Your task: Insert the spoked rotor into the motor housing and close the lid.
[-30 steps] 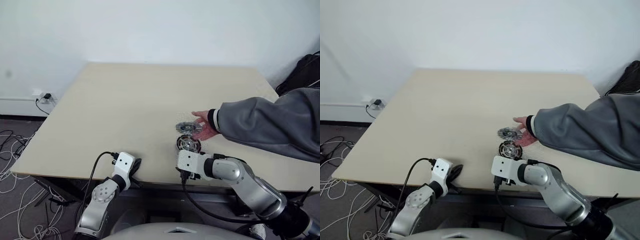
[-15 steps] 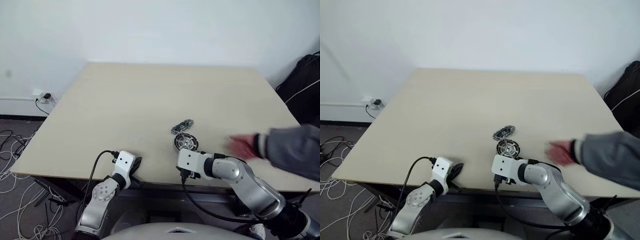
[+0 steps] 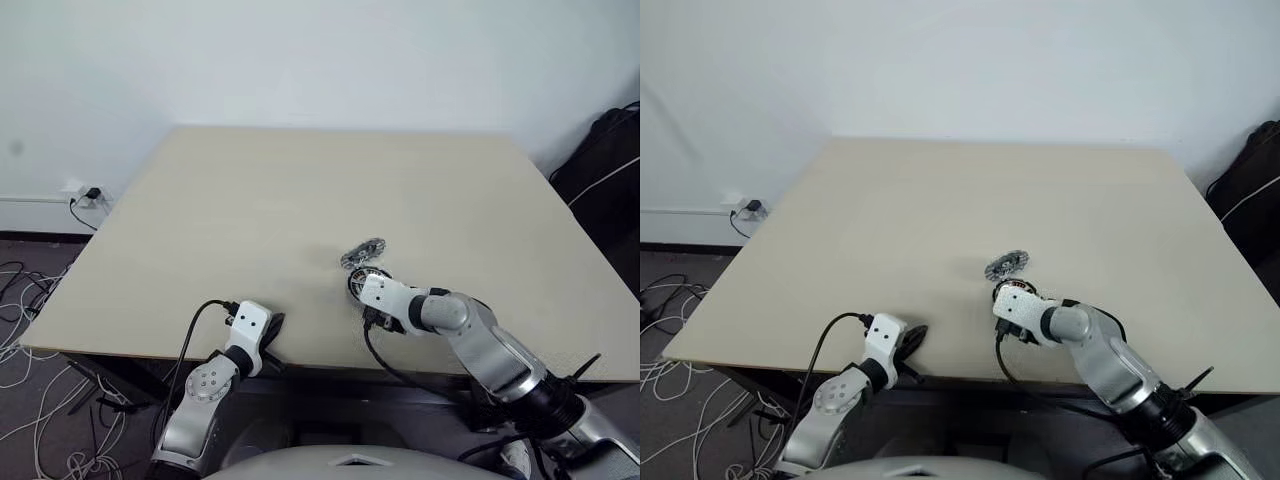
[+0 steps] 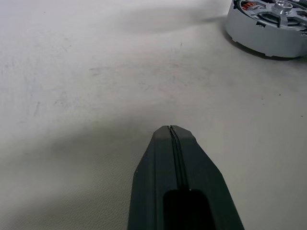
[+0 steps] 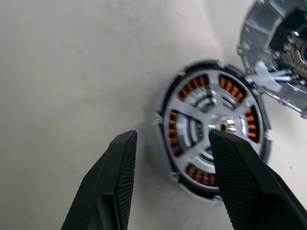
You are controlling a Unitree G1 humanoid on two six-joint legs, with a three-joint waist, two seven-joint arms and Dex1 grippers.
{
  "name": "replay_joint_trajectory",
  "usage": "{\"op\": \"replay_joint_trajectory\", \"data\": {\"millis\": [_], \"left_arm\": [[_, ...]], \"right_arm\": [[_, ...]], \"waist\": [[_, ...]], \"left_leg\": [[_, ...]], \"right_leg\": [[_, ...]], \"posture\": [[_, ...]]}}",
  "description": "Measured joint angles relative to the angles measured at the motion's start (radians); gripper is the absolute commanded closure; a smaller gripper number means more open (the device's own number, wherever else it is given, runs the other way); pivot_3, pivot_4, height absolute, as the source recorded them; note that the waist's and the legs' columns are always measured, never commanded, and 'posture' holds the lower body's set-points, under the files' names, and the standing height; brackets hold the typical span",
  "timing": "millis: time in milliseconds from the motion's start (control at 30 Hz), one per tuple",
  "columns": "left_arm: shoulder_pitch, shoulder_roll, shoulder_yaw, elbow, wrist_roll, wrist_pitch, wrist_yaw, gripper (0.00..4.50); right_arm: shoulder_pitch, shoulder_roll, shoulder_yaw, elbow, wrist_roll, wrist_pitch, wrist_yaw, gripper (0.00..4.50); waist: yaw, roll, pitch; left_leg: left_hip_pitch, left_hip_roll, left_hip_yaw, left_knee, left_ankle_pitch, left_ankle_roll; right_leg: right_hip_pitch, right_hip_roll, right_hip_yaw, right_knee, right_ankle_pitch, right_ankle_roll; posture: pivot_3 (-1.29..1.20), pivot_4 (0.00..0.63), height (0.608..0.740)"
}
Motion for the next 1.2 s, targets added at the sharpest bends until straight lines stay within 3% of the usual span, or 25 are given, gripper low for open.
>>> {"op": "replay_joint_trajectory", "data": {"millis": [533,633,833,1200], "left_arm": [[0.024,-0.014,-0.001,-0.023,0.000,0.025,0.022,4.50],[0.026,-0.017,-0.002,-0.032,0.000,0.027,0.022,4.50],[0.029,-0.019,-0.006,-0.042,0.000,0.029,0.023,4.50],[0.036,-0.020,-0.010,-0.050,0.000,0.044,0.029,4.50]], "right_arm": [[-0.059,0.010,0.035,0.103,-0.018,-0.050,0.103,1.95],[-0.060,0.010,0.035,0.106,-0.019,-0.051,0.118,2.55],[-0.071,0.018,0.029,0.119,-0.016,-0.047,0.146,4.45],[-0.063,0.069,0.000,0.135,-0.004,-0.015,0.139,4.50]], "waist": [[-0.003,0.001,-0.002],[-0.003,0.000,-0.003],[-0.003,0.000,-0.006],[-0.003,-0.001,-0.008]], "left_leg": [[0.000,0.000,0.001,0.000,0.000,0.000],[0.000,0.000,0.001,0.000,0.000,0.000],[0.001,0.000,0.001,0.000,0.000,0.000],[0.002,0.001,0.001,0.000,0.000,0.000]], "right_leg": [[0.000,0.000,0.001,0.000,0.000,0.000],[0.000,0.000,0.001,0.000,0.000,0.000],[0.001,0.000,0.000,0.000,0.000,0.000],[0.002,0.001,0.001,0.001,0.001,-0.001]], "posture": [[0.00,0.000,0.740],[0.00,0.000,0.740],[0.00,0.000,0.740],[0.00,0.000,0.740]]}}
